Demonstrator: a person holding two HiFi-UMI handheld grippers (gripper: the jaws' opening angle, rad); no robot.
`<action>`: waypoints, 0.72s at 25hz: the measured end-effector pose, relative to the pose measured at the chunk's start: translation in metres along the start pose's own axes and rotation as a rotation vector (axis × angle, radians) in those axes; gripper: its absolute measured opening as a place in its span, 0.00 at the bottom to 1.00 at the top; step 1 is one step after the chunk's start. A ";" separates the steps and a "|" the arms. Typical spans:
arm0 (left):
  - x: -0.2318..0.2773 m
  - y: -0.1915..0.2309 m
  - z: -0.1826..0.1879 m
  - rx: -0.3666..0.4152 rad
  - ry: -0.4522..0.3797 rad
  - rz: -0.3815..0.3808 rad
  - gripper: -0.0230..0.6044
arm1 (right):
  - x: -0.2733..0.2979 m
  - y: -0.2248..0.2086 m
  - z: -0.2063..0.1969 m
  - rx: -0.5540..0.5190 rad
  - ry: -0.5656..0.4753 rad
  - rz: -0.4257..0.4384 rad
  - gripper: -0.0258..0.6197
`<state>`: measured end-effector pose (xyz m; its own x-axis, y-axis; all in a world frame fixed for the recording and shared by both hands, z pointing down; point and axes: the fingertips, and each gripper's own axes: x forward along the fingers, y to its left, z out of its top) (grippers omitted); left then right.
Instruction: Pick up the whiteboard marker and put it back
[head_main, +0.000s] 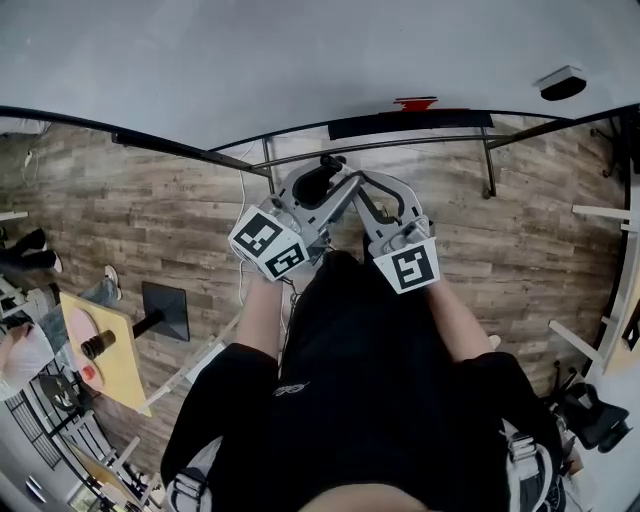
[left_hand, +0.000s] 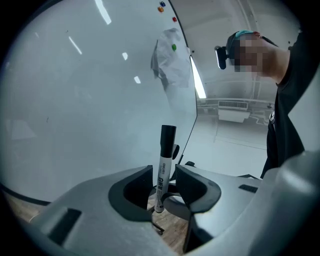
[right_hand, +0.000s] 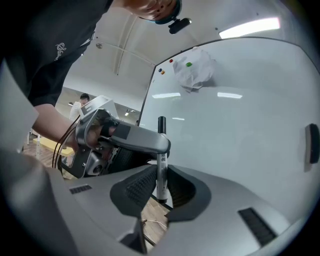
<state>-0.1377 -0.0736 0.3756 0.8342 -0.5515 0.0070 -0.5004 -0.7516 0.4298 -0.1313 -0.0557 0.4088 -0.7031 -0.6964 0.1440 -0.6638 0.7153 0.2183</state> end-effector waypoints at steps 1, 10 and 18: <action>0.002 0.000 -0.002 0.011 0.008 -0.001 0.23 | -0.001 -0.001 -0.001 0.003 0.002 -0.005 0.13; 0.015 -0.008 -0.010 0.082 0.053 0.008 0.14 | -0.012 -0.011 -0.003 0.026 -0.014 -0.057 0.13; 0.011 -0.003 -0.015 0.152 0.073 0.077 0.14 | -0.017 -0.009 -0.007 0.081 0.016 -0.101 0.17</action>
<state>-0.1238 -0.0723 0.3879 0.8037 -0.5861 0.1028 -0.5884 -0.7571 0.2839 -0.1114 -0.0510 0.4110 -0.6281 -0.7654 0.1405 -0.7498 0.6435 0.1537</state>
